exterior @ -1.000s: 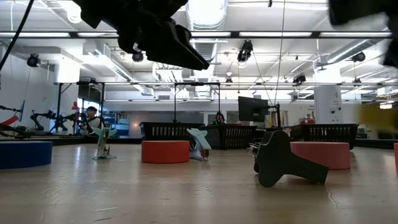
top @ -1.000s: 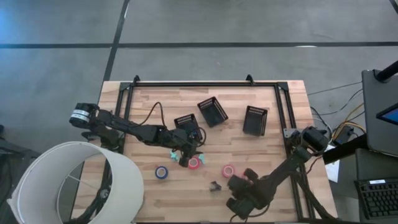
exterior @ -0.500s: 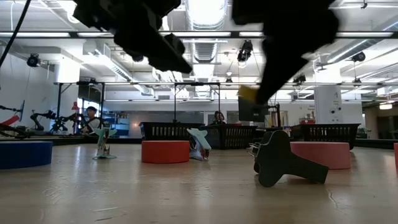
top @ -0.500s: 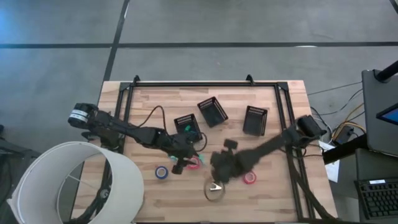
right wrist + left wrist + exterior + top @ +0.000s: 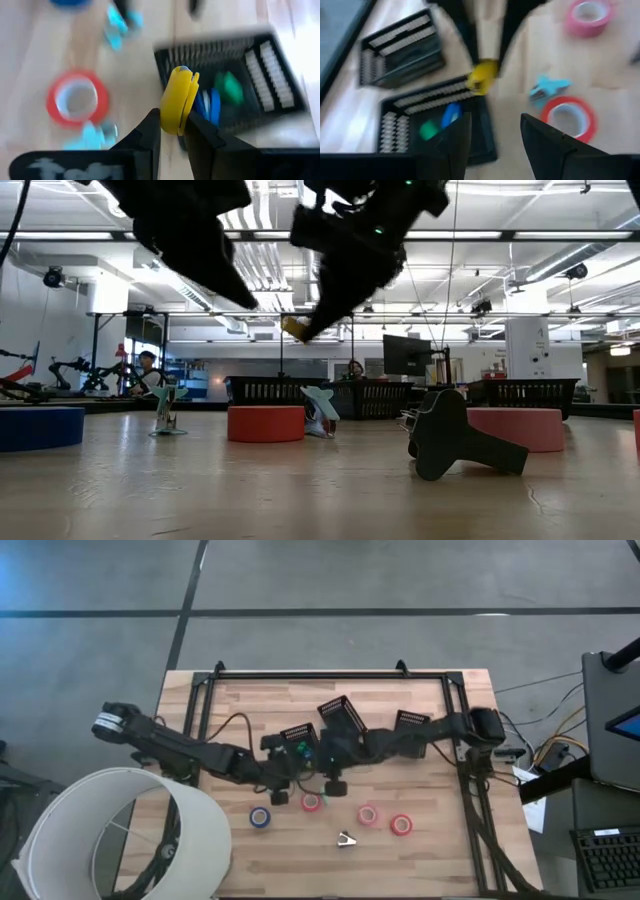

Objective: Pick and place Stapler, Stapler remover, tape
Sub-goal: Put the yellow stapler into the left black basket

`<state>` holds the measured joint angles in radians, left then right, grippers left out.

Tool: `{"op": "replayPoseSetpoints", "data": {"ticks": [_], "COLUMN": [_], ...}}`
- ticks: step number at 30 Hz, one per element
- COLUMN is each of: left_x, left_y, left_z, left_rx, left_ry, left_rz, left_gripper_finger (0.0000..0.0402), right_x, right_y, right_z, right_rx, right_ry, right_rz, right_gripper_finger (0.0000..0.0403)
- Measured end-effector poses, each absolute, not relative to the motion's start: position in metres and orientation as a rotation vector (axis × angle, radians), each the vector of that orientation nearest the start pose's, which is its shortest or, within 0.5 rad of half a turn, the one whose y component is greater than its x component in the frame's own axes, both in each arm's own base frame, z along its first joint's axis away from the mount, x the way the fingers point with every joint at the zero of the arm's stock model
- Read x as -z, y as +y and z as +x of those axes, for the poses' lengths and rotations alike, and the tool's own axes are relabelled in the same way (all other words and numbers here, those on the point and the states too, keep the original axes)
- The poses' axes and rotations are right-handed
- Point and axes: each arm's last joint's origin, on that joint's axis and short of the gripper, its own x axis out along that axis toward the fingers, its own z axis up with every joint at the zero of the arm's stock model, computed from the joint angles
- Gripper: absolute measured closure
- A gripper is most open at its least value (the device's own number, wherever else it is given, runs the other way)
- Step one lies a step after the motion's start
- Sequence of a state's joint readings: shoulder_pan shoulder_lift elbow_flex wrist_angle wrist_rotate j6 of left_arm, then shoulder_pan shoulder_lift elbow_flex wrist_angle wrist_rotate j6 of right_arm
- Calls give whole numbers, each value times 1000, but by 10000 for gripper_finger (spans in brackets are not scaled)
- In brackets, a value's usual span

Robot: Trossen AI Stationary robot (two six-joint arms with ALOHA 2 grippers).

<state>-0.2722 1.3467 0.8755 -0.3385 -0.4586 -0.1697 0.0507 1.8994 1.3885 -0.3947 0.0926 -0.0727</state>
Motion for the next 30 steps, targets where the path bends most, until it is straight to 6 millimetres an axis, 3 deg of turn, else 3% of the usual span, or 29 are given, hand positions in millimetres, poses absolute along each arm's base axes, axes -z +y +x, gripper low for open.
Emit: {"op": "replayPoseSetpoints", "data": {"ticks": [6,13,19,30], "left_x": [-227,-216,-209,-209], "left_y": [-52,-48,-48,-48], "left_z": [243,230,228,230], "left_rx": [-359,-399,-413,-400], "left_ry": [772,759,761,751], "left_rz": [133,34,0,-6], "left_gripper_finger": [227,227,227,227], "right_x": [-203,-173,-167,-171], "right_y": [-17,-44,-46,-46], "right_z": [421,429,430,428], "right_rx": [27,81,63,60], "right_ry": [811,870,893,894], "right_rz": [-147,-106,-149,-155], "right_gripper_finger": [337,337,330,255]}}
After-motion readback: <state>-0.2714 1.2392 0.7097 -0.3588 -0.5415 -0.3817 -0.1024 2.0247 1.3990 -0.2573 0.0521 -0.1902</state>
